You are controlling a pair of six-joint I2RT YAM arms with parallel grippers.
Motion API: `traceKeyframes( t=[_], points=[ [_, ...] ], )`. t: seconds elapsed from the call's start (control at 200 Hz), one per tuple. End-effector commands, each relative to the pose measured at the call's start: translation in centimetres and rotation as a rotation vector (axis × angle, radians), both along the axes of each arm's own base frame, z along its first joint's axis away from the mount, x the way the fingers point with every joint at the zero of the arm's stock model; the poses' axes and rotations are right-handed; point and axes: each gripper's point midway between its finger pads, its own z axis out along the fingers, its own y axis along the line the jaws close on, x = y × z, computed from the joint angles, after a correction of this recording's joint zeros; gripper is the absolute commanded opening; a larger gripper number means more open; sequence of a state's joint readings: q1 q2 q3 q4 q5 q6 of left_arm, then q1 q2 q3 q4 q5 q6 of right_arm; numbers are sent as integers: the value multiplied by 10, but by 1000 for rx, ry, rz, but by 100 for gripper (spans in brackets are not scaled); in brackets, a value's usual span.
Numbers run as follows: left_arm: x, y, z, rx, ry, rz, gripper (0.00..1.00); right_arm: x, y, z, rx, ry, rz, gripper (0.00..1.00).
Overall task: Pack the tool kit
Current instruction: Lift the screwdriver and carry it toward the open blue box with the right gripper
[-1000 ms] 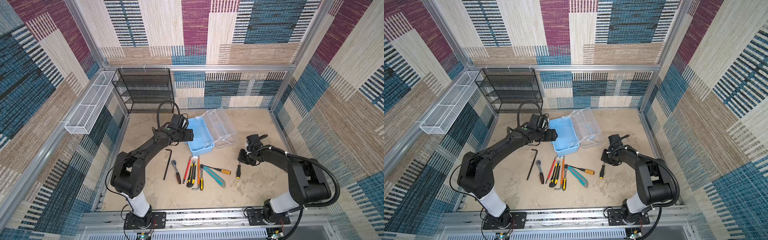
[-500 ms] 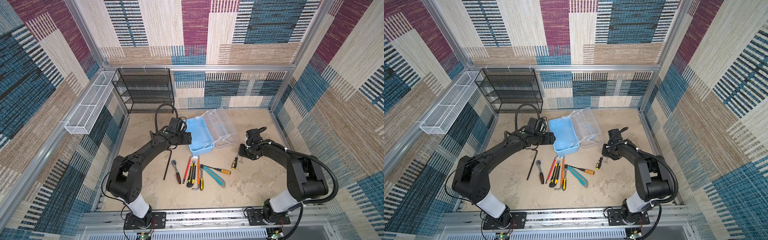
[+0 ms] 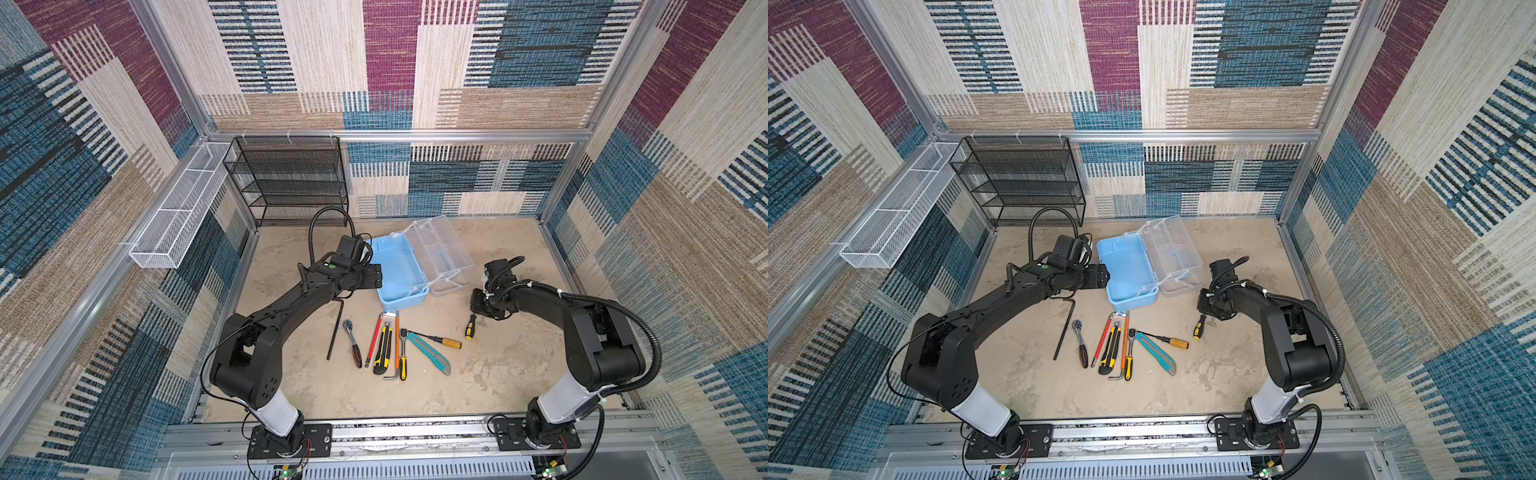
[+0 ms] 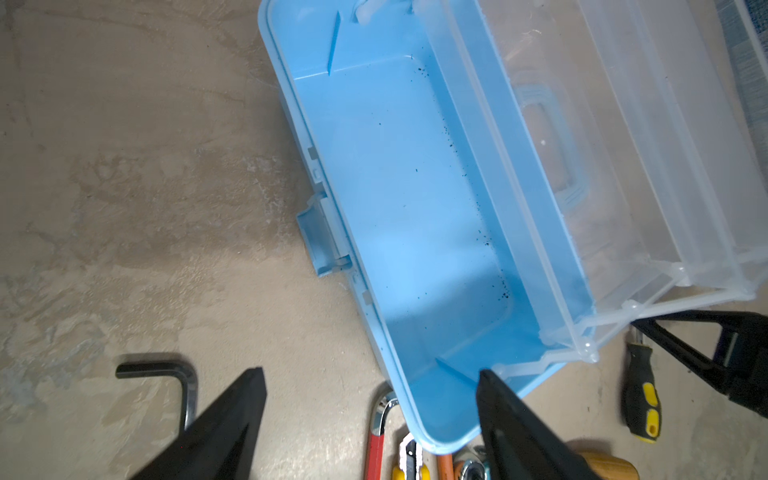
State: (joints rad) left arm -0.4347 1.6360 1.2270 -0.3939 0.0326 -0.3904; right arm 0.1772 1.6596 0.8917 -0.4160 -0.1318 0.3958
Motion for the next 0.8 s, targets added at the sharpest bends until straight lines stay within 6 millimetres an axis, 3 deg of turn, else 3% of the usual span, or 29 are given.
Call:
traceKeyframes(
  t=[0.0,0.175,0.306,0.506,0.796],
  points=[
    [0,6,2,40,-23,-9,84,-23,-19,-15,-113,87,7,17],
    [-1,6,4,28,-25,-6,84,-25,-20,-19,-117,98,25,7],
    [-4,6,4,20,-27,-7,84,-15,-18,-11,-96,56,29,2],
    [-8,8,0,-28,-25,8,84,8,-8,24,-30,-92,29,0],
    [-8,13,-1,-109,-23,35,84,22,-2,75,64,-278,7,0]
  ],
)
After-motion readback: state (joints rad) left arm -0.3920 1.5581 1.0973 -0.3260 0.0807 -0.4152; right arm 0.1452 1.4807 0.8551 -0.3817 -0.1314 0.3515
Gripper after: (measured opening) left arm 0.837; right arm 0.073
